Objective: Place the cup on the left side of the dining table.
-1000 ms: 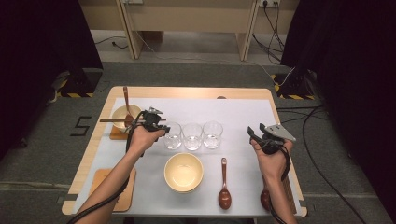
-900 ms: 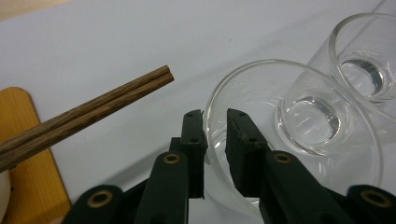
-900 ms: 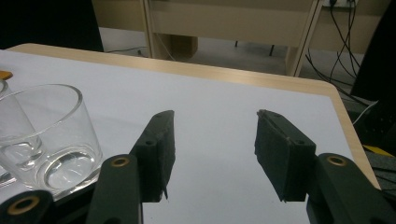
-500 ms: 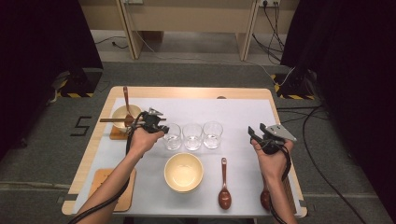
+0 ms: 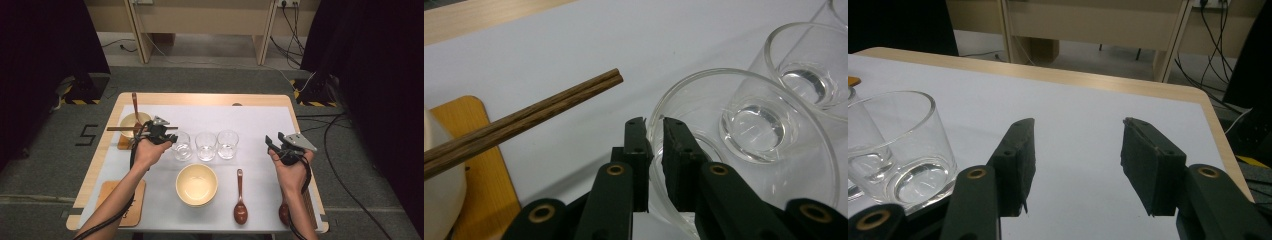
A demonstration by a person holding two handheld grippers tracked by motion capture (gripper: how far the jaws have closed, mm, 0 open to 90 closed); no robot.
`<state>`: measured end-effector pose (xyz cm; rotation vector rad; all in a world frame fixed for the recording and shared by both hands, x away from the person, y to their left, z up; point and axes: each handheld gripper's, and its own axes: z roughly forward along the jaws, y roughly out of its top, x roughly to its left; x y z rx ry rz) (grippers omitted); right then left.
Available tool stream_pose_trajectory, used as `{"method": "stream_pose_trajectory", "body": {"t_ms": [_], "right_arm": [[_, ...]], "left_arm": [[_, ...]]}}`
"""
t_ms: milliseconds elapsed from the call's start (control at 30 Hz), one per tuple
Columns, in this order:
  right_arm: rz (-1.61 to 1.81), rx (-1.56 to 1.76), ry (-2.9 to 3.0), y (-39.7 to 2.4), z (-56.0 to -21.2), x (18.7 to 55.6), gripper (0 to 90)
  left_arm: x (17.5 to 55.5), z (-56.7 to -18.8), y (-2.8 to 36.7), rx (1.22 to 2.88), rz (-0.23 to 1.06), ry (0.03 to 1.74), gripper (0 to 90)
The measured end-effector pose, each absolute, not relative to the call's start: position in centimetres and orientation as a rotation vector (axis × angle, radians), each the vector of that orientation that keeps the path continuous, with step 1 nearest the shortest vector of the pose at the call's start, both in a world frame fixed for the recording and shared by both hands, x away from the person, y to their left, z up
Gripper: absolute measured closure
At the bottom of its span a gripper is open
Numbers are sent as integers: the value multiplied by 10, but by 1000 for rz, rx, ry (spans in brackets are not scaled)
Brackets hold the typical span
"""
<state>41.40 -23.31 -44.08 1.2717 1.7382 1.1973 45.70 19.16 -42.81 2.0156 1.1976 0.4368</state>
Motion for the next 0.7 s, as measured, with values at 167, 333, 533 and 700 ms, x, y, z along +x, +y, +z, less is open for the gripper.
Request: {"method": "stream_pose_trajectory", "body": {"t_ms": [167, 333, 533, 700], "right_arm": [[1198, 1269, 1738, -233, -441, 414, 480], [1195, 1270, 1741, -233, -440, 414, 480], [1200, 1272, 1740, -233, -441, 414, 480], [1194, 1262, 1742, -233, -441, 414, 480]], "left_arm": [[452, -424, 195, 2005, 446, 1188, 805], [448, -421, 199, 2010, 461, 1179, 805], [443, -418, 206, 1989, 463, 1183, 806], [439, -417, 210, 1986, 471, 1181, 805]]}}
